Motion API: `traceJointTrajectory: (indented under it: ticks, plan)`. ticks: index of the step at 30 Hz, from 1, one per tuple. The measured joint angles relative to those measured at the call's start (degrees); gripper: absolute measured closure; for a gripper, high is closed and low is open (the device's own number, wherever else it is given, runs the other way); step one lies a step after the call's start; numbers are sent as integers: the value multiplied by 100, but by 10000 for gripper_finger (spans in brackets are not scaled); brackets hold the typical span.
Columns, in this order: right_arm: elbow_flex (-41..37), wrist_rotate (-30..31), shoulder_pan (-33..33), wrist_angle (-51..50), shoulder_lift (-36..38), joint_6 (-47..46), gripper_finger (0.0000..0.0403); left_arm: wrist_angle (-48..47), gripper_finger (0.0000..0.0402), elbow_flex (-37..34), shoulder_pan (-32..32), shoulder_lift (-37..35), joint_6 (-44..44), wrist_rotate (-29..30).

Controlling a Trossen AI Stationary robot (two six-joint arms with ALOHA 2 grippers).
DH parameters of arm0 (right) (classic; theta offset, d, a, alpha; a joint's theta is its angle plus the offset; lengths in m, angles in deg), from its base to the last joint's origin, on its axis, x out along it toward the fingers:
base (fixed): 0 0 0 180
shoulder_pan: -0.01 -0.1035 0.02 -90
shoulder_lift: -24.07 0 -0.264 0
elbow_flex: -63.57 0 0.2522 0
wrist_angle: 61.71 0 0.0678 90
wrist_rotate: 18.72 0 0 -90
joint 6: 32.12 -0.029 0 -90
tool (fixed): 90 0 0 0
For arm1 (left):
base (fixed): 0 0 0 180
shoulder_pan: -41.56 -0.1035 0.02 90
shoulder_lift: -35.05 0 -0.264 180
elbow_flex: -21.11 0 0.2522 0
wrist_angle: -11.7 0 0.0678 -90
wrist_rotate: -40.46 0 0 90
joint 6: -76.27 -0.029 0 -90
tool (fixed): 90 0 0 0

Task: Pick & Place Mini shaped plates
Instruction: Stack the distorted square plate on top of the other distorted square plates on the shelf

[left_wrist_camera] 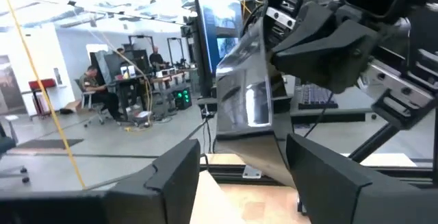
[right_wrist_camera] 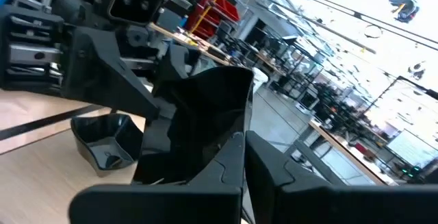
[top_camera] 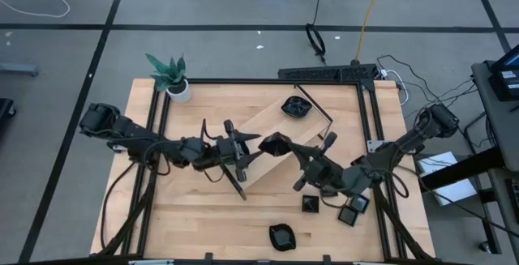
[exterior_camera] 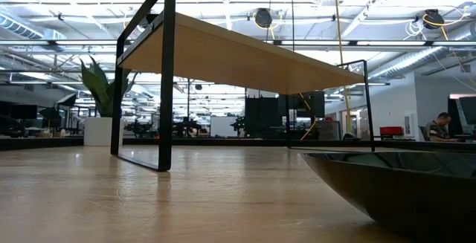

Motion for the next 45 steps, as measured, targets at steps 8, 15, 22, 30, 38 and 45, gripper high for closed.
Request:
traceJointTrajectory:
  ticks: [8, 15, 22, 30, 38, 45]
  plan:
    - [0, -40, 113, -5, -2, 86, 403, -4, 205, 0, -70, 0, 140, -4]
    - [0, -298, 108, -5, -2, -56, 403, 28, 284, 0, -68, 0, 388, -5]
    - [0, -1424, -51, 60, -2, -217, 403, 61, 392, 0, -68, -24, 382, 1]
    - [-1, -2100, -402, 292, 0, -231, 384, 22, 396, -2, 107, -372, -181, -2]
    - [0, -2030, -876, 290, 0, -508, 344, -3656, 396, 858, 479, -1439, 38, 1094]
    - [0, -1788, -987, 215, 0, -591, 327, -8621, 396, 2707, 40, -1564, 1932, 450]
